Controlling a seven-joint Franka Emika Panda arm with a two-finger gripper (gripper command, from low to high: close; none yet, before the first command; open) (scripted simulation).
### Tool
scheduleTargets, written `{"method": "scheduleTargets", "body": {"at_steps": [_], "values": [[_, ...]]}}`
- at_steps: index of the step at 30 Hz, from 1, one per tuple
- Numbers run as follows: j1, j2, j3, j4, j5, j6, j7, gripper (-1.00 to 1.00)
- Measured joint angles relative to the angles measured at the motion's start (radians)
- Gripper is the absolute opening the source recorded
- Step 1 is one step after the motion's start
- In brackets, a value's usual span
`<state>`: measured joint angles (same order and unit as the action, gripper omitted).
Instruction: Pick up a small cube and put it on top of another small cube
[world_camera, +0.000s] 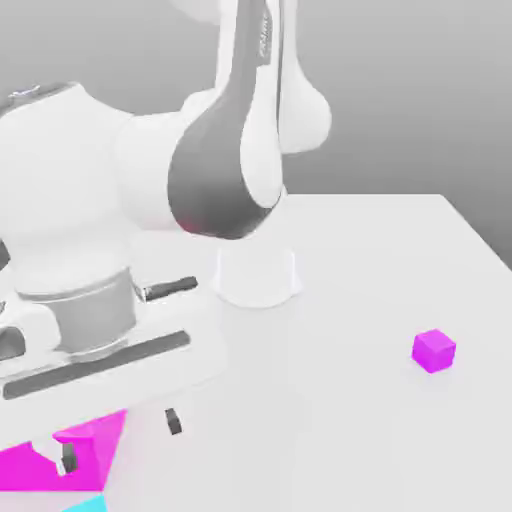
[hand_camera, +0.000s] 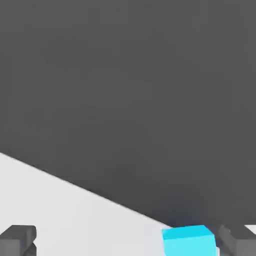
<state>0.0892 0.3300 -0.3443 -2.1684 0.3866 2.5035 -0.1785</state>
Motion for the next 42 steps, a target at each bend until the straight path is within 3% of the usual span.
{"method": "scheduleTargets", "body": {"at_steps": [5, 8, 9, 16, 19, 29, 33, 42], "values": [[-0.022, 0.128, -0.02, 0.012, -0.058, 0.068, -0.068, 0.0], [-0.061, 0.237, 0.024, 0.038, -0.02, 0.145, -0.111, 0.0], [-0.074, 0.268, 0.04, 0.046, -0.005, 0.167, -0.122, -1.0], [-0.075, 0.271, 0.041, 0.047, -0.004, 0.167, -0.124, -1.0], [-0.039, 0.175, -0.006, 0.021, -0.057, 0.098, -0.087, -1.0], [-0.031, -0.068, -0.086, -0.121, -0.088, -0.05, 0.041, -1.0], [-0.037, -0.191, -0.131, -0.195, -0.164, -0.087, 0.139, -1.0], [-0.199, -0.496, -0.147, -0.373, -0.459, -0.136, 0.438, -1.0]]}}
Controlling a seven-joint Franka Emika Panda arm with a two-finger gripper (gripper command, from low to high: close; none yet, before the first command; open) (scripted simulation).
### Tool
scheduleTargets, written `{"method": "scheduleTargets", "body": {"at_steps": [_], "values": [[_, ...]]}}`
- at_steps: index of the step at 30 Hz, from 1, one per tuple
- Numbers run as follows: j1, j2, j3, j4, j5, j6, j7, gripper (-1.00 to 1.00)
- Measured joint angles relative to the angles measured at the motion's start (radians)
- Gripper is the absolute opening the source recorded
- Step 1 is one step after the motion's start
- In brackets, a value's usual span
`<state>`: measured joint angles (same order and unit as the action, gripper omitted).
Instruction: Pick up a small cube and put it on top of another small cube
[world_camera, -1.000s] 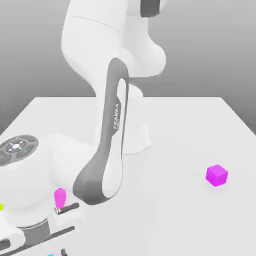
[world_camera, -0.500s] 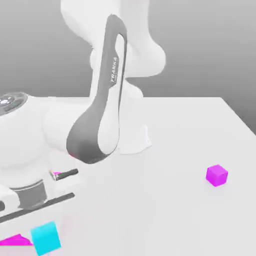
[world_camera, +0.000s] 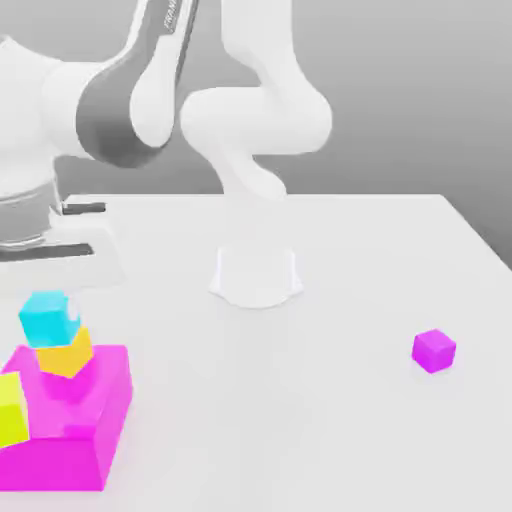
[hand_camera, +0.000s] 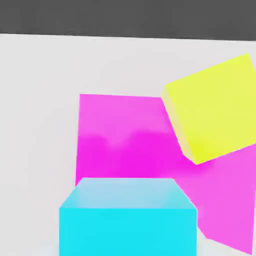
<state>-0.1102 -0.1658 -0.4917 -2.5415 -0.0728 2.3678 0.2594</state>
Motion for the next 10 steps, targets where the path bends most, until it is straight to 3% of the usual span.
{"method": "scheduleTargets", "body": {"at_steps": [3, 7, 8, 10], "values": [[-0.046, -0.056, 0.007, -0.053, -0.063, 0.018, 0.067, -1.0], [-0.037, 0.05, -0.01, -0.095, -0.014, 0.163, 0.032, -1.0], [-0.036, 0.07, -0.012, -0.101, -0.004, 0.187, 0.025, 1.0], [-0.036, 0.07, -0.012, -0.101, -0.004, 0.187, 0.025, 1.0]]}}
